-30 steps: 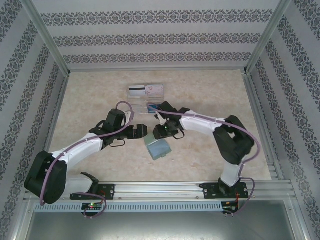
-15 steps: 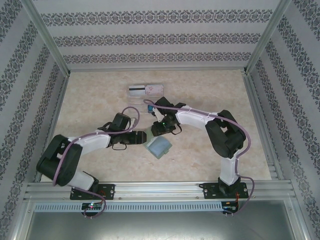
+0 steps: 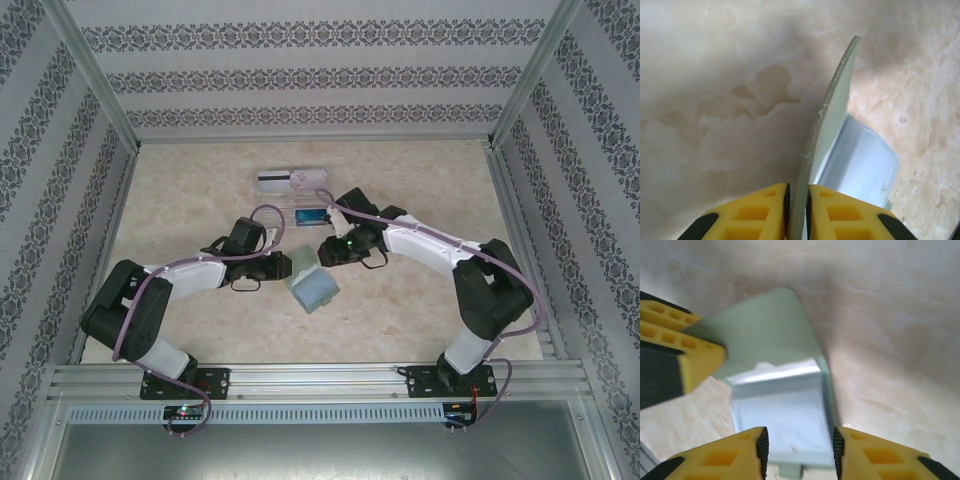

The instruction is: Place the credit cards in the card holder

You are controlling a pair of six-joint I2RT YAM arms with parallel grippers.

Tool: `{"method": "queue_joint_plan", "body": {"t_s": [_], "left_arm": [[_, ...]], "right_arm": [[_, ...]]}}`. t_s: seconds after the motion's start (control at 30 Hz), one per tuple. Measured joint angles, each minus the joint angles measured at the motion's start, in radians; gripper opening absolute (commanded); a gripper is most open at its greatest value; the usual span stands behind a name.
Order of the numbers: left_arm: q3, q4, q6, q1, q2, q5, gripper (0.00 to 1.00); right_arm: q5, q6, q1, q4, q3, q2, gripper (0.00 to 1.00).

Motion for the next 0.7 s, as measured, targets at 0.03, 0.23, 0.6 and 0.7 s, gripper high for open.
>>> {"method": "queue_joint_plan", "body": {"t_s": [0.03,0.23,0.6,0.7], "left_arm": [[0.000,-0.003,0.003,0.000,-0.011,-0.010,0.33],[0.001,-0.023,0.043,0.000,-0.021,-0.067,0.46],[0.206,-0.077,0.111,0.001,0.100,-0.113,0.56],[0.232,-0.083,0.120,0.003,0.104,-0.125,0.59]], "right_arm": [[-0.005,0.008,-0.032,0.006,-0.020,-0.011,0.43],[0.006,0.005,-0.148,-0.005,0.030,-0.002,0.45],[0.049,-0.268,-0.180,-0.047,0.515,0.236,0.66],[0.069,-0.348,-0.185,-0.069,0.644,0.327,0.74]]}}
